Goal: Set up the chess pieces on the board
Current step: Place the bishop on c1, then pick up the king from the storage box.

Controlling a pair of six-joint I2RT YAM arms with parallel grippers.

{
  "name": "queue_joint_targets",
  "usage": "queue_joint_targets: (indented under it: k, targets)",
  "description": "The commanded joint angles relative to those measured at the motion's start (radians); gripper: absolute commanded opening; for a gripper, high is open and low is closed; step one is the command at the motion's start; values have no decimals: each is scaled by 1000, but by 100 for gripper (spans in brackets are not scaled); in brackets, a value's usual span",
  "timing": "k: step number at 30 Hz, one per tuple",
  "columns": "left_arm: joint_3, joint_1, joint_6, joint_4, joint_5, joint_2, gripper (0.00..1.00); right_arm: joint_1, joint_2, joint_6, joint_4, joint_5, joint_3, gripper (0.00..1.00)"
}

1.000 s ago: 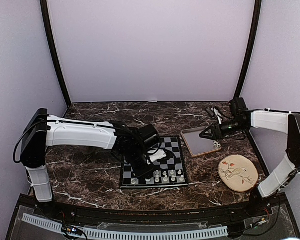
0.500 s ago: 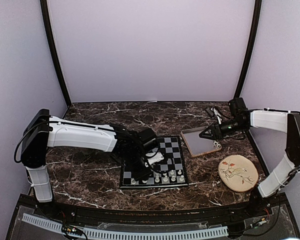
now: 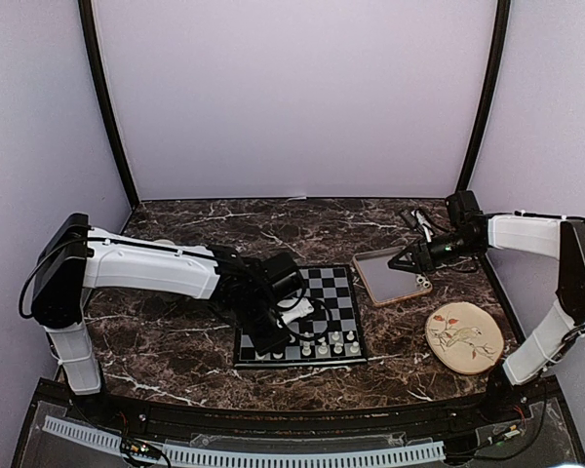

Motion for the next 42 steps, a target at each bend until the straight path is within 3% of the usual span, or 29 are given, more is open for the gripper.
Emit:
queue_joint_targets:
  k: [1, 6, 17, 20, 23, 28, 34, 42]
  targets:
    - [-32, -3, -20, -23, -16, -14, 12, -4, 12, -9, 3, -18, 23, 39]
    - [-30, -4, -27, -4, -39, -13, 13, -4, 11, -9, 3, -18, 21, 39]
    - [-5, -4, -27, -26, -38, -62, 25, -4, 7, -21, -29, -9, 44, 39]
    - [32, -4, -21, -37, -52, -104, 31, -5, 9, -96, -145, 89, 129, 38]
    - [62, -3, -18, -17, -87, -136, 35, -5, -3, -125, -200, 291, 174, 37]
    - [55, 1, -45, 131, -117, -167, 38, -5, 79, -129, -342, 595, 286, 34]
    - [20, 4, -106, 312, -88, -146, 38, -4, 223, -69, -459, 645, 355, 28]
    - [-57, 4, -147, 402, -92, -182, 38, -3, 321, 1, -473, 695, 385, 25]
